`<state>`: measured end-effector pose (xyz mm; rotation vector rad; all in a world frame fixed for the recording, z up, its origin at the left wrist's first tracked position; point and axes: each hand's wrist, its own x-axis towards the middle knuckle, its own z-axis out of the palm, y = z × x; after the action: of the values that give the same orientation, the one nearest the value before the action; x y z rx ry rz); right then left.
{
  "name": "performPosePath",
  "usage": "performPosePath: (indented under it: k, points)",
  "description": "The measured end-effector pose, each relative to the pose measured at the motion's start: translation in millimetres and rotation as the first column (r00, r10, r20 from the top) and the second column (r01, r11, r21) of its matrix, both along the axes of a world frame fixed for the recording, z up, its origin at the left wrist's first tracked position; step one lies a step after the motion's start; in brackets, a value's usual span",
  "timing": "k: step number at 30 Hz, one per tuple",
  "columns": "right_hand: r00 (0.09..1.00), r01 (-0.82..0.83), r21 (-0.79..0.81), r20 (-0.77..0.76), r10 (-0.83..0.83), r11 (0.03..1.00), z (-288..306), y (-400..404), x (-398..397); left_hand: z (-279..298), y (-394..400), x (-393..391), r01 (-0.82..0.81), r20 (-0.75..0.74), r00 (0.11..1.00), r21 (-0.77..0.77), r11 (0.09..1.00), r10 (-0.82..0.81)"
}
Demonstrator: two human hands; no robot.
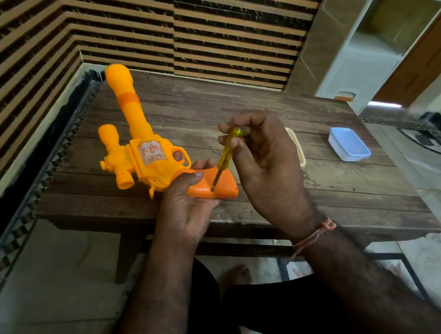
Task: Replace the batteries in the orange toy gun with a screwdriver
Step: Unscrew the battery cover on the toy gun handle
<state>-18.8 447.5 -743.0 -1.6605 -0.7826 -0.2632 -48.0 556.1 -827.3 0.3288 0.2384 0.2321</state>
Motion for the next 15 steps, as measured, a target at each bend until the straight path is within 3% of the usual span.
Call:
performPosePath:
  k: [6,15]
  points:
    - [0.994,0.099,-0.038,0.051,-0.097,0.994,1.1,0.8,-0.8,-6.9,2.1,1.7,0.028,0.057,0.998,0.056,0.998,-0.032]
    - [0.999,0.033,-0.086,0.019,-0.031,0.996,2.4,-0.5,-1.6,-6.9,1.6,1.4,0.042,0.060,0.997,0.081,0.996,-0.047]
